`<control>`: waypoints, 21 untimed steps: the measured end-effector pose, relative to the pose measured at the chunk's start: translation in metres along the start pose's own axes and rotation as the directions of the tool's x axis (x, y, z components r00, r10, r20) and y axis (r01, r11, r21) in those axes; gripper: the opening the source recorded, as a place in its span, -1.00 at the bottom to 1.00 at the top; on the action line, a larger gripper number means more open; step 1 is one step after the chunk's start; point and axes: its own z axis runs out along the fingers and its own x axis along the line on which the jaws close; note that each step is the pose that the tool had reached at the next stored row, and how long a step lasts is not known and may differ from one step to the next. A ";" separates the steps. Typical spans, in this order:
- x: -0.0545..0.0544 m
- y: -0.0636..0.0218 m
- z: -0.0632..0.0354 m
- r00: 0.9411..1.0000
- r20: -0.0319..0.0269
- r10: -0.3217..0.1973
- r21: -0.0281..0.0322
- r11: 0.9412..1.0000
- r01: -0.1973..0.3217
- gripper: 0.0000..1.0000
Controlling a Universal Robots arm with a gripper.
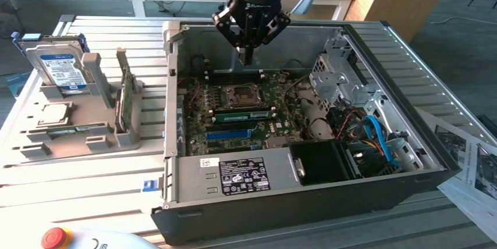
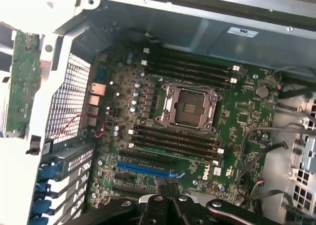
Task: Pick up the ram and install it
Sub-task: 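Press down the ram until it locks into place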
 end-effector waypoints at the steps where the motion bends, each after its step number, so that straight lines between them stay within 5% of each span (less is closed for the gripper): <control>1: 0.000 0.0000 0.0000 1.000 0.000 0.015 -0.001 1.000 -0.015 -0.80; 9: 0.000 0.0000 0.0000 0.993 0.001 0.119 -0.005 0.993 -0.119 -0.80; 21: 0.000 0.0000 0.0000 0.992 0.003 0.123 -0.003 0.992 -0.123 -0.80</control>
